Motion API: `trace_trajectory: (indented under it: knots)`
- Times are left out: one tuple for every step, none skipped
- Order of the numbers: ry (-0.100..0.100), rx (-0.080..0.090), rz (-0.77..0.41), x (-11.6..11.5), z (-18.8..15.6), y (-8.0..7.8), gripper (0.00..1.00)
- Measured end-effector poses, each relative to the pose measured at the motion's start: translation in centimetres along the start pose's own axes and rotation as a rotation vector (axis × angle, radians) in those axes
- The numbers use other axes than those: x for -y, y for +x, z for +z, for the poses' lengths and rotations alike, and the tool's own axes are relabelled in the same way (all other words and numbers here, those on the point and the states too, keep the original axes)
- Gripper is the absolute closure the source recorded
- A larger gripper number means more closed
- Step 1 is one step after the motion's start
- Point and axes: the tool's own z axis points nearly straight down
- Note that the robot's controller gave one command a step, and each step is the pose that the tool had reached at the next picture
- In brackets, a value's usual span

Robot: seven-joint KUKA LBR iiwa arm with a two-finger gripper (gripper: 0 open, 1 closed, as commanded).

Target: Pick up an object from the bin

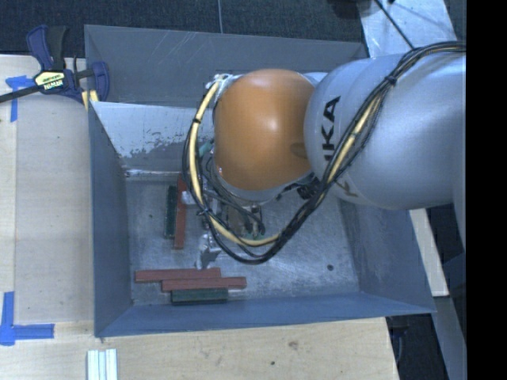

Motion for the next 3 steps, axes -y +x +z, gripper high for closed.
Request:
trace_trajectory:
  knots:
    - [-0.006,0.021,0.019,-1.1,2.3,-0.2,0.00]
    - [-0.005,0.014,0.032,-1.3,9.3,-0.2,0.00]
    - [-0.007,0.023,-0.161,-2.4,12.8,0.3,1.00]
